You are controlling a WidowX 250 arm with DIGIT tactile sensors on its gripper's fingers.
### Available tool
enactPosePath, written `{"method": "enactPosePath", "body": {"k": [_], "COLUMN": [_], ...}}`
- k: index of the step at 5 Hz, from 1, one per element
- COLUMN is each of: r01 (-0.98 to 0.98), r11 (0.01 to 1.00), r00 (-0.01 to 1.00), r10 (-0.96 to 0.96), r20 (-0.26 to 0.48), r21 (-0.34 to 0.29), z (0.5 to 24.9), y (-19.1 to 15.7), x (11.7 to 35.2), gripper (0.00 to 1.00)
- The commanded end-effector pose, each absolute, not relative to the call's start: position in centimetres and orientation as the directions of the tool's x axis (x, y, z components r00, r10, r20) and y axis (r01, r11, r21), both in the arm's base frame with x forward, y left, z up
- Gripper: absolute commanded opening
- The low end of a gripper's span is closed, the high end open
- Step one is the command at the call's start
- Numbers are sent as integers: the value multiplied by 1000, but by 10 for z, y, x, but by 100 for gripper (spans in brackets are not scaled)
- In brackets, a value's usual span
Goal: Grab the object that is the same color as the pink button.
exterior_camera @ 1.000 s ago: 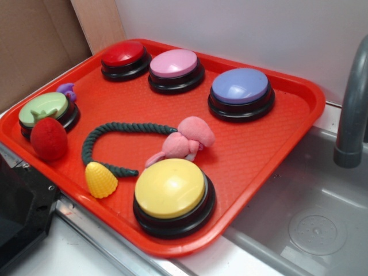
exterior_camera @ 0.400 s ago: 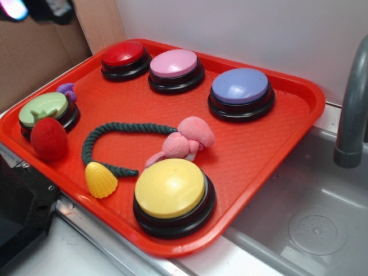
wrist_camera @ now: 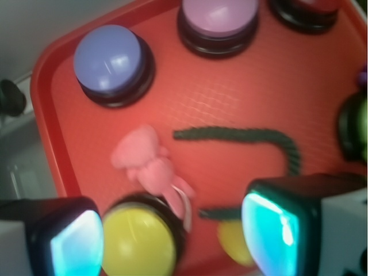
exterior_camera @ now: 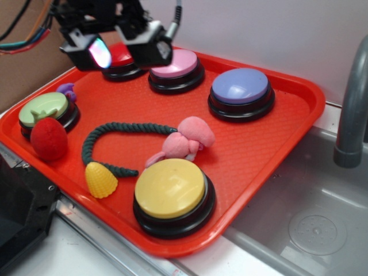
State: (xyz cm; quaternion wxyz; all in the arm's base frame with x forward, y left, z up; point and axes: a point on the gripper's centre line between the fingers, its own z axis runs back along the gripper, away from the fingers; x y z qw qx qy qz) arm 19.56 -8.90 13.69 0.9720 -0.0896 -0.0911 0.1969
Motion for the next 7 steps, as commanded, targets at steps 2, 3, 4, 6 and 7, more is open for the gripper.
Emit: {"method": "enactPosePath", "body": {"k": [2, 3, 4, 6, 7], "r01": [-353, -371, -372, -311, -212], "r11": [932, 925, 925, 947, 975], "r00": [921, 921, 922, 942, 969], "r10": [361, 378, 378, 318, 218], "r20": [143, 90, 87, 109, 120], "r21": [-83, -84, -77, -81, -64], "z": [64, 42, 30, 44, 82], "y": [-120, -120, -123, -123, -104], "x": [224, 229, 228, 223, 222], "gripper": [100, 100, 100, 0, 0]}}
